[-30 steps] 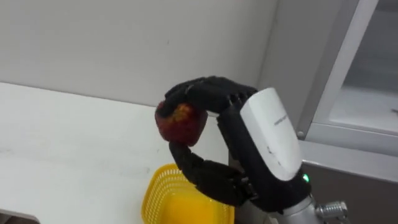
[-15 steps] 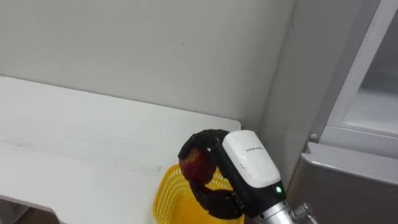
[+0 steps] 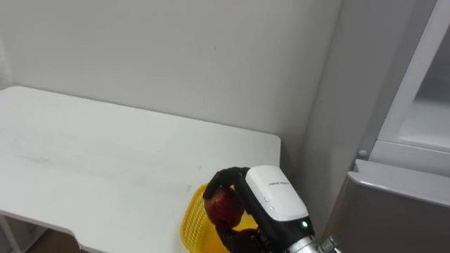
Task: Retrieve from the upper fridge
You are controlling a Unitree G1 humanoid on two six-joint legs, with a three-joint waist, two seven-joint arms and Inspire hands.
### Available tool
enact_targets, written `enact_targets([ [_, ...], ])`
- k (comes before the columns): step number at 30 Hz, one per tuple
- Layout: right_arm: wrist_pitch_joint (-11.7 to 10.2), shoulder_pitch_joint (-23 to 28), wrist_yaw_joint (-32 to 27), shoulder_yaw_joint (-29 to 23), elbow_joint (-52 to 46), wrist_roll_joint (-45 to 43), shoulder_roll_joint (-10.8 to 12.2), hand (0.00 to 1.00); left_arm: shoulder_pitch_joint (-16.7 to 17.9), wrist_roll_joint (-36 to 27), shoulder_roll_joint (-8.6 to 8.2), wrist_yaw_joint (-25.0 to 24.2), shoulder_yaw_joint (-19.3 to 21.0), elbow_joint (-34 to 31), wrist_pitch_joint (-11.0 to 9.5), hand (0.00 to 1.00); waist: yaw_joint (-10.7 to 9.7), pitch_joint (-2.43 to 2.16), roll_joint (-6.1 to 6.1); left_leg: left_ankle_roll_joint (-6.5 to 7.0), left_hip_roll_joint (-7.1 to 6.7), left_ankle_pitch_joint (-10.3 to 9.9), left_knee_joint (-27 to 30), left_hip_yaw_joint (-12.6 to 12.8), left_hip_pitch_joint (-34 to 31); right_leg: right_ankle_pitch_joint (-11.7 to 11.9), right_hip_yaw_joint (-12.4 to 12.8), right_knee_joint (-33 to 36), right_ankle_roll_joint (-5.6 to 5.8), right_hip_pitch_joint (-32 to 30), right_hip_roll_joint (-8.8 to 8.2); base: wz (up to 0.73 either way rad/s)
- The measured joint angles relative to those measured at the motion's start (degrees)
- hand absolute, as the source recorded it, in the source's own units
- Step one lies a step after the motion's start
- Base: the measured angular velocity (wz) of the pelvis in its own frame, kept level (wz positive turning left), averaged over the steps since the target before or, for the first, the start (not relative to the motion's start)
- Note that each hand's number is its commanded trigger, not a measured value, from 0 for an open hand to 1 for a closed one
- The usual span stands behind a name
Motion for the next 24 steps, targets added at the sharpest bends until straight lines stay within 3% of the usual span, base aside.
enact_targets([
  [1, 0.0, 0.0, 0.0, 0.0, 0.0, 0.0, 0.0, 0.63, 0.0, 0.1, -0.01, -0.2, 0.0, -0.3, 0.2, 0.0, 0.0, -0.01, -0.01, 0.0, -0.02, 0.0, 0.0, 0.0, 0.0, 0.0, 0.0, 0.0, 0.0, 0.0, -0.01, 0.0],
  [2, 0.1, 0.1, 0.0, 0.0, 0.0, 0.0, 0.0, 0.06, 0.0, 0.1, -0.04, -0.2, 0.0, -0.4, 0.3, 0.0, 0.0, -0.02, -0.01, 0.01, -0.02, 0.0, 0.0, 0.0, 0.0, 0.0, 0.0, 0.0, 0.0, 0.0, -0.02, 0.0],
  [3, 0.1, 0.1, 0.0, 0.0, 0.2, 0.0, 0.0, 0.0, 0.0, 0.2, -0.08, -0.2, 0.0, -0.8, 0.7, 0.0, 0.0, -0.05, -0.05, 0.02, -0.03, 0.0, 0.0, 0.0, 0.0, 0.0, 0.0, 0.0, 0.0, 0.0, -0.03, 0.0],
  [7, 0.9, 0.1, 0.0, 0.8, 2.2, 0.0, 0.2, 0.0, 0.0, 0.6, -0.15, -0.2, 0.0, -0.9, 1.1, 0.0, 0.0, -0.59, -0.05, 0.04, -0.04, 0.0, 0.0, 0.0, 0.0, 0.0, 0.0, 0.0, 0.0, 0.0, -0.04, 0.0],
  [12, 1.3, 0.2, 0.4, 0.8, 2.6, 0.0, 0.7, 0.0, 0.2, 1.7, -1.06, -0.2, 1.1, -0.9, 1.1, 0.0, 0.0, -0.95, 0.17, 0.08, -0.05, 0.1, 0.0, 0.1, 0.2, 0.0, 0.1, 0.1, 0.0, 0.1, -0.1, 0.0],
  [24, 1.2, 0.2, 0.5, 0.8, 2.6, 0.3, 0.8, 0.0, 0.2, 1.7, -1.47, -0.2, 1.1, -0.9, 1.0, 0.0, 0.0, -0.52, 0.69, 0.11, -0.13, 0.1, 0.0, 0.1, 0.0, 0.0, 0.0, 0.1, 0.05, 0.0, -0.2, 0.0],
])
